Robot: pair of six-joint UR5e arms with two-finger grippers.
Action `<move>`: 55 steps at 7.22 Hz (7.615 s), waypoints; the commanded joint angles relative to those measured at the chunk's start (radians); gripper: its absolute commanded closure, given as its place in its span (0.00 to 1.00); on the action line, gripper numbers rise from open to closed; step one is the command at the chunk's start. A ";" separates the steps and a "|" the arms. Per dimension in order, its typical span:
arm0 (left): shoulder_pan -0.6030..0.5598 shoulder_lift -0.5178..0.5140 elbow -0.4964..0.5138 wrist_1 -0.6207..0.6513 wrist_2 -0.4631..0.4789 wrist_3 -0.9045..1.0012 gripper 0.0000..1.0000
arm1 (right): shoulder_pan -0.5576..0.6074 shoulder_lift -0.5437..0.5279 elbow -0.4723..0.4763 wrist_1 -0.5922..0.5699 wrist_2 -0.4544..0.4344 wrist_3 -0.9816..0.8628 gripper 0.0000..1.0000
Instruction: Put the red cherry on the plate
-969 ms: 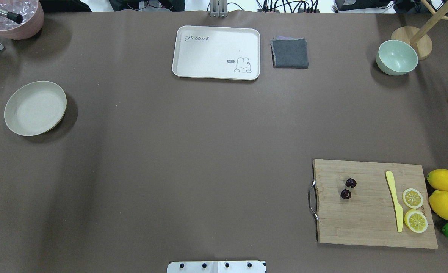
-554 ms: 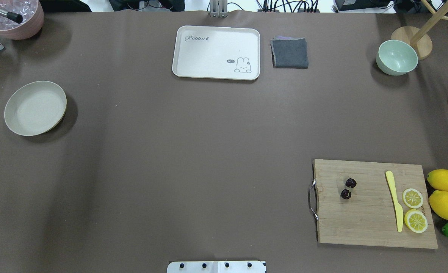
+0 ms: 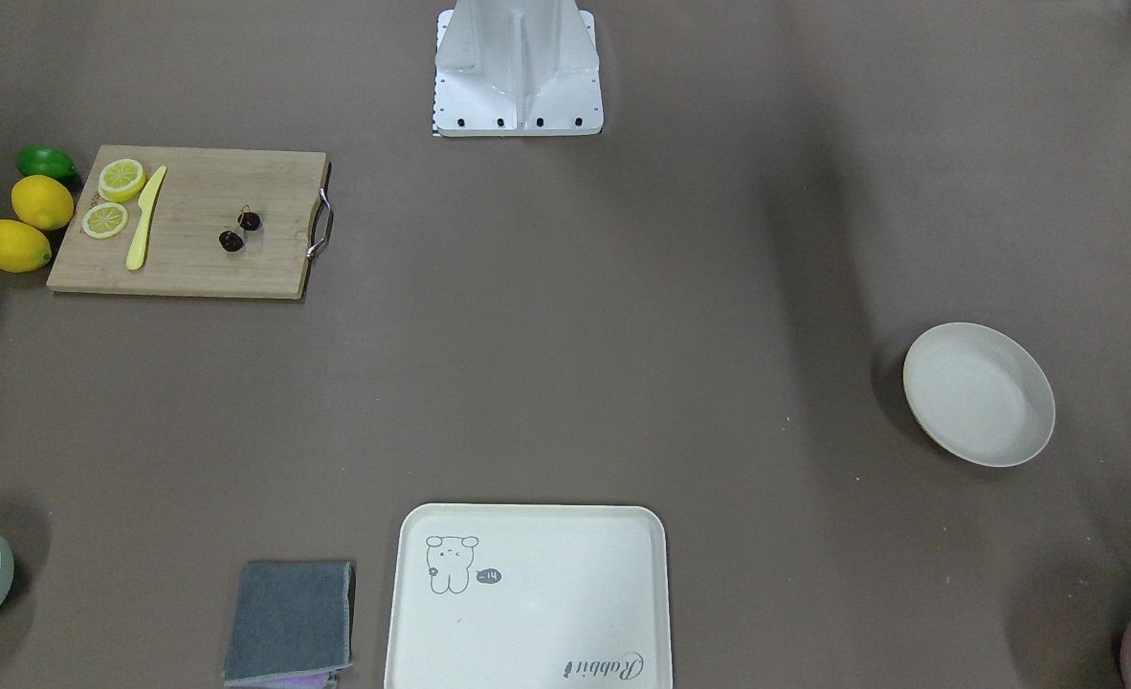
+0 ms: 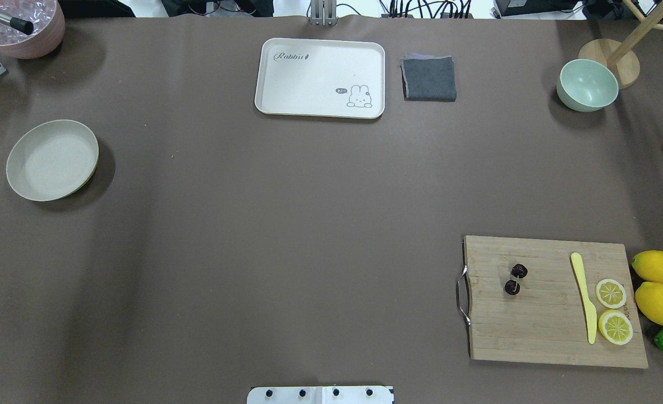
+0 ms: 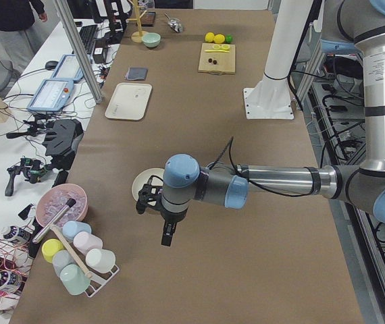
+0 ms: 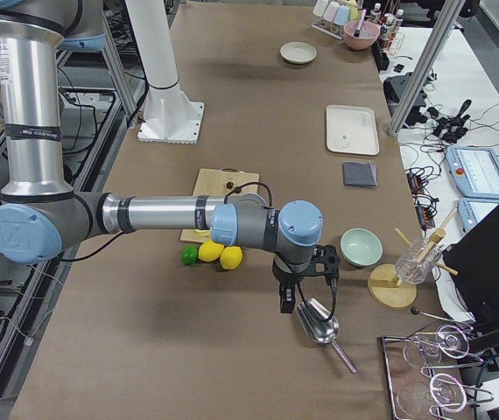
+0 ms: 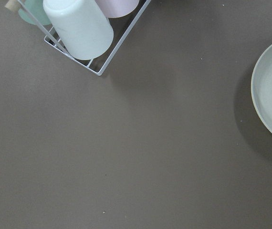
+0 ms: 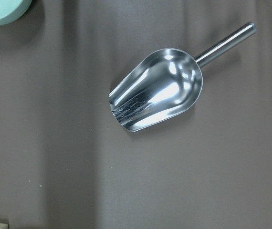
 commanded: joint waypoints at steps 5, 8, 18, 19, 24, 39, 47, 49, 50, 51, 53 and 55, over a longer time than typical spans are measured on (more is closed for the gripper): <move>0.000 0.002 0.004 0.000 0.002 0.000 0.02 | 0.002 0.000 0.006 0.000 0.000 0.001 0.00; 0.000 0.002 0.004 0.000 0.001 0.000 0.02 | 0.002 0.000 0.006 0.000 0.000 0.001 0.00; 0.011 -0.014 0.009 -0.004 -0.010 -0.009 0.02 | 0.002 0.011 0.024 0.002 -0.002 0.031 0.00; 0.040 -0.027 0.007 -0.027 -0.009 -0.011 0.02 | 0.002 0.011 0.026 0.002 -0.002 0.039 0.00; 0.216 -0.170 0.270 -0.431 -0.116 -0.313 0.02 | 0.003 0.008 0.026 0.002 -0.002 0.037 0.00; 0.448 -0.318 0.564 -0.644 0.034 -0.532 0.92 | 0.002 0.028 0.042 0.002 0.000 0.070 0.00; 0.334 -0.478 0.499 -0.485 -0.219 -0.843 1.00 | 0.000 0.031 0.084 0.055 0.044 0.073 0.00; 0.457 -0.546 0.362 -0.488 -0.196 -1.172 1.00 | -0.069 0.032 0.157 0.057 0.051 0.197 0.00; 0.535 -0.566 0.289 -0.486 -0.118 -1.271 1.00 | -0.124 0.034 0.203 0.057 0.049 0.318 0.00; 0.611 -0.578 0.227 -0.479 -0.060 -1.328 1.00 | -0.170 0.034 0.249 0.058 0.049 0.411 0.00; 0.743 -0.659 0.207 -0.477 0.079 -1.463 1.00 | -0.259 0.041 0.318 0.058 0.048 0.592 0.00; 0.901 -0.672 0.170 -0.476 0.261 -1.480 1.00 | -0.307 0.038 0.383 0.058 0.051 0.729 0.00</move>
